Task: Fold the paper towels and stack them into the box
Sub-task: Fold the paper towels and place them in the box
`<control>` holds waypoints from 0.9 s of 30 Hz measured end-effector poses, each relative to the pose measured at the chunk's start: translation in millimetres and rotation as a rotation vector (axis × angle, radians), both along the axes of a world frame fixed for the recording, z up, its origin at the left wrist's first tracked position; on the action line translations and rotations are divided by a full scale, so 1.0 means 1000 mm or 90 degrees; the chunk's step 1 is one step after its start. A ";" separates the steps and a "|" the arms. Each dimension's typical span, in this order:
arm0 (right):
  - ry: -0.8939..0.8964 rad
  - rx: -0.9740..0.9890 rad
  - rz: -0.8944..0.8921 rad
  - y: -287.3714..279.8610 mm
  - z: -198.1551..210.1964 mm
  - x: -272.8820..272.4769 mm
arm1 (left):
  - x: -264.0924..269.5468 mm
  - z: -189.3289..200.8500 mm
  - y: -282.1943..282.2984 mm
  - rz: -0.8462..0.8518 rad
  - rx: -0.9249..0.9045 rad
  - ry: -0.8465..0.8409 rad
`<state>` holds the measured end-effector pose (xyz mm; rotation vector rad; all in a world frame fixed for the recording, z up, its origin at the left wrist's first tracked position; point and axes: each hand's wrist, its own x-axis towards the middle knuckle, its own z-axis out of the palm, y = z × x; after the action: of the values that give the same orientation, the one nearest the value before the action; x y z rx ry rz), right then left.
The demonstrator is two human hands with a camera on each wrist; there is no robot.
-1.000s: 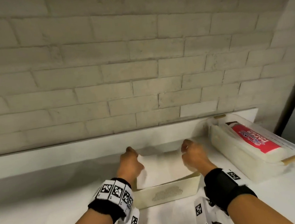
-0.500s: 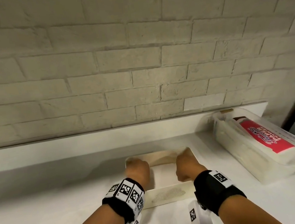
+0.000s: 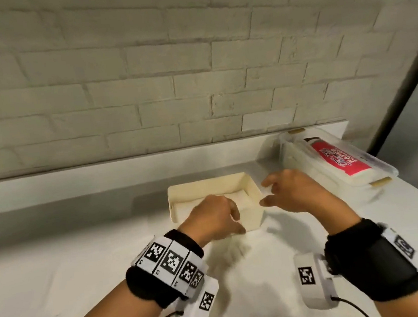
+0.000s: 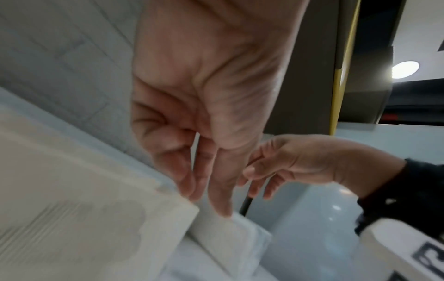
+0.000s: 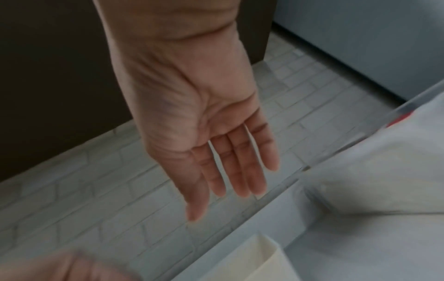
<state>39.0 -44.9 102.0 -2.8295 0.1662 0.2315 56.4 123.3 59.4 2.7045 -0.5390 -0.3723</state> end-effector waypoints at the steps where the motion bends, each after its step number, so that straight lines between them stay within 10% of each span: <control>1: 0.003 0.006 -0.010 -0.004 0.001 -0.014 | -0.011 -0.008 -0.002 -0.020 -0.008 0.039; 15: 0.158 0.021 -0.080 -0.036 -0.074 -0.090 | -0.060 -0.081 -0.039 -0.018 0.125 0.086; 27: 0.075 0.248 -0.142 -0.038 -0.097 -0.099 | -0.053 -0.086 -0.022 -0.006 -0.146 0.130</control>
<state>-60.1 -82.6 5.5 -2.3900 0.4117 0.3389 3.1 101.2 -26.2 2.4106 -0.5022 -0.5470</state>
